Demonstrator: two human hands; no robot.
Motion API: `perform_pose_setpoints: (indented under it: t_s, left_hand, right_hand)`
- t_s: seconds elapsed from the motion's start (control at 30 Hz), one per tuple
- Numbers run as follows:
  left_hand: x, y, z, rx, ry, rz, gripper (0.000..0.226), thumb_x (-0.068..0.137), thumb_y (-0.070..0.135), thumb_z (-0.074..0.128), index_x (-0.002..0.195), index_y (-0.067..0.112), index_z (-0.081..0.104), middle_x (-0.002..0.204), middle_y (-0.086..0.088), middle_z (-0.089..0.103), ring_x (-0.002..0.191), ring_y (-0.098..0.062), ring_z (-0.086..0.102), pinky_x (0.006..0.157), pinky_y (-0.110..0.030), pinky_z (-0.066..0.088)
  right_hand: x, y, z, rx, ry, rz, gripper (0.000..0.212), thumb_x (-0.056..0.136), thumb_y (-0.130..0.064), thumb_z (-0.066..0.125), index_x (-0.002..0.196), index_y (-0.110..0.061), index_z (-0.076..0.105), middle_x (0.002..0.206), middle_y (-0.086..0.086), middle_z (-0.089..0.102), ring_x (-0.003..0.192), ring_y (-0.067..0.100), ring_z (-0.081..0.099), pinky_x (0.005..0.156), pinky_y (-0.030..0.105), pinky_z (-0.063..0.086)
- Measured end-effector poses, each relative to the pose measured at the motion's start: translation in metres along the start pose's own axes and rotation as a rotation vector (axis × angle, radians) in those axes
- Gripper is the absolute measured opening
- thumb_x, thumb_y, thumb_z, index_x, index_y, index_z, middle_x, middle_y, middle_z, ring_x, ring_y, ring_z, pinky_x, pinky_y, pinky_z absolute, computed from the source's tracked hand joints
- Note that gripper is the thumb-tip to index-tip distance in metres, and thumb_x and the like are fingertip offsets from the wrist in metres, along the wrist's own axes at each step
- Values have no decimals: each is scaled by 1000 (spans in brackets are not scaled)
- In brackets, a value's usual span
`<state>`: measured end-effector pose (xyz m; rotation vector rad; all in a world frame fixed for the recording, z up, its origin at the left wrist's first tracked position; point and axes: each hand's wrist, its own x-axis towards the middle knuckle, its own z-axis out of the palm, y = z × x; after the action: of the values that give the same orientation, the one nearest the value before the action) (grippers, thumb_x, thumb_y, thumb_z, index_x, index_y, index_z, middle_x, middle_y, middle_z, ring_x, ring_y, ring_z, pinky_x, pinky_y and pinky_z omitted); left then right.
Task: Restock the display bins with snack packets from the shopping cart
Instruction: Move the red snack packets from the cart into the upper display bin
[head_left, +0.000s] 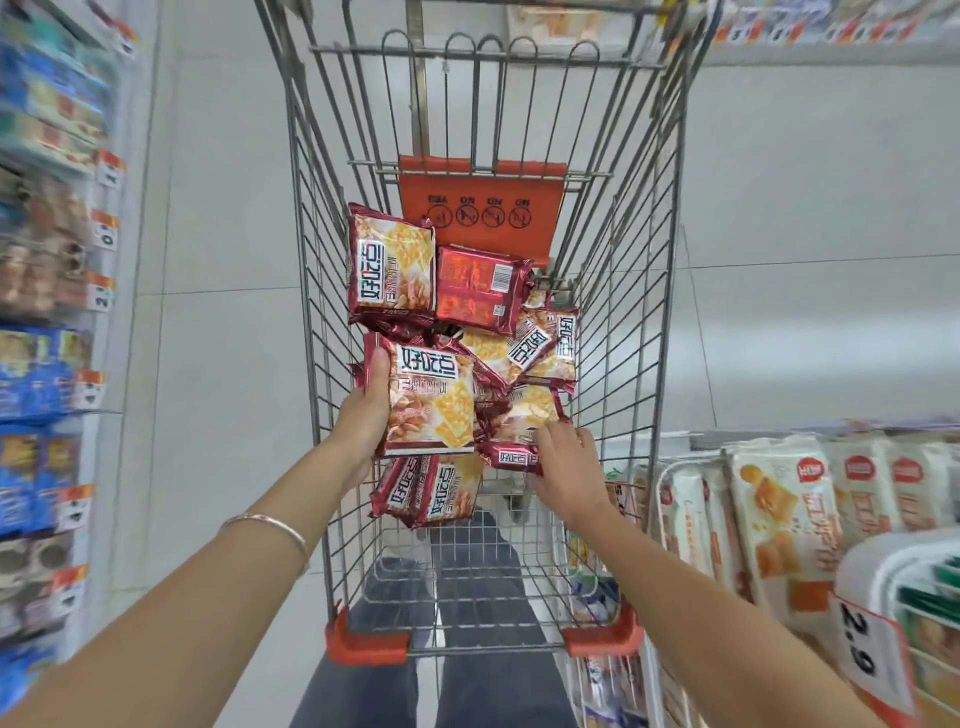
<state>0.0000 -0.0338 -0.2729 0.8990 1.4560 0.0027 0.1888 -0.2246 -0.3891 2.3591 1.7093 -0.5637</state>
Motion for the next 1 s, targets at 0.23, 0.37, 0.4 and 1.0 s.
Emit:
perform_pose_setpoints:
  t_s: [0.23,0.37,0.4,1.0]
  left_hand:
    - [2,21,-5,-33,150,149,128,43,109,29,128,20,63,116,-7,71,109,-31,66,100,-52,51]
    - [-10,41,-13,-135,147,151,116,54,106,31,128,21,62,121,-7,70,109,-30,67,98,-51,52]
    - [-27,51,-11,-138,136,180,103,66,99,32,123,20,64,114,-8,73,103,-29,69,95,-49,54]
    - [-128,78,-39,-11,-318,266,110,65,94,37,126,5,58,116,-23,70,109,-37,68,101,-56,49]
  right_hand:
    - [-16,-23,-69,236,376,32,50,57,-17,89,92,-14,53,107,7,62,103,27,56,92,47,50]
    - [-18,-30,-121,517,410,238,49,70,-29,85,91,-26,41,95,-6,56,87,14,56,79,36,55]
    - [-19,-33,-140,661,382,336,44,76,-36,81,92,-26,41,90,-9,55,78,10,56,68,30,53]
    - [-41,-60,-369,1634,-318,420,52,94,-7,61,140,-21,39,116,26,56,96,34,70,84,38,61]
